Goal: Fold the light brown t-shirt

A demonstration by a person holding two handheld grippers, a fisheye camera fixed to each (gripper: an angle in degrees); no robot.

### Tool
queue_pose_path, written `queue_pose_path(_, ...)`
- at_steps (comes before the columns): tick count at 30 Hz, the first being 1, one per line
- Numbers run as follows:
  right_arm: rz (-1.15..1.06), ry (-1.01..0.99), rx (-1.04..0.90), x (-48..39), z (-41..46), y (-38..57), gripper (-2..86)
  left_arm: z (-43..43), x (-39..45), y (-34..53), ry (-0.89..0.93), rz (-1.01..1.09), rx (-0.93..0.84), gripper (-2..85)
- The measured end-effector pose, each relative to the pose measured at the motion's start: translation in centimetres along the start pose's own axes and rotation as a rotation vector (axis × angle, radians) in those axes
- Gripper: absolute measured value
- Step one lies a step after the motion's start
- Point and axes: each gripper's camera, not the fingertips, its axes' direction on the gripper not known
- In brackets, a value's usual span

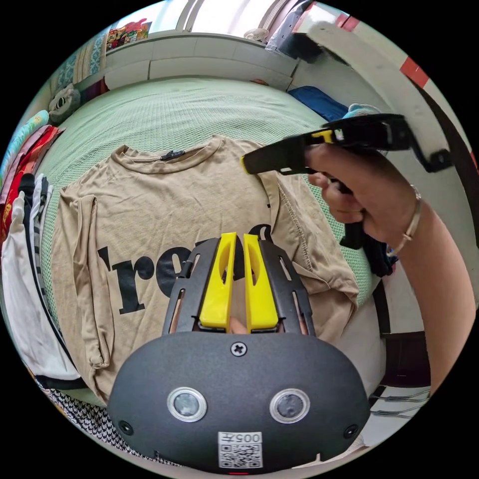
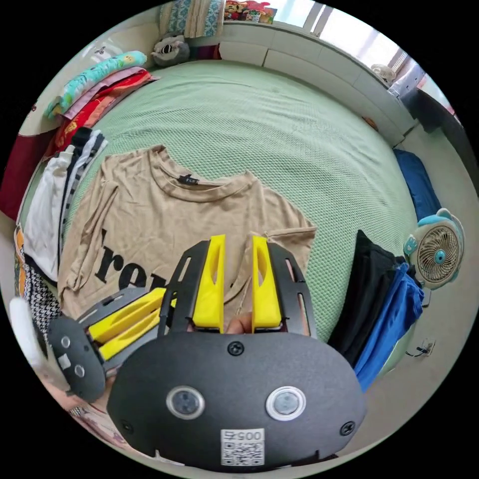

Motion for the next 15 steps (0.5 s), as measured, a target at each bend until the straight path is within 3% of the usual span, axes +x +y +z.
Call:
queue_pose_path(4, 0.028, 0.15, -0.104, 0.6, 4.0, -1.2, 2.9, 0.1, -0.7, -0.2, 0.01, -0.006, -0.017, 4.6)
queue_pose_path(7, 0.059, 0.097, -0.065, 1.9, 3.4, -0.8, 0.4, -0.3, -1.0, -0.2, 0.019, -0.006, -0.009, 4.6)
queue_pose_path(15, 0.195, -0.408, 0.052, 7.2, -0.7, -0.1, 3.1, -0.7, -1.6, 0.2, 0.021, -0.007, -0.015, 4.5)
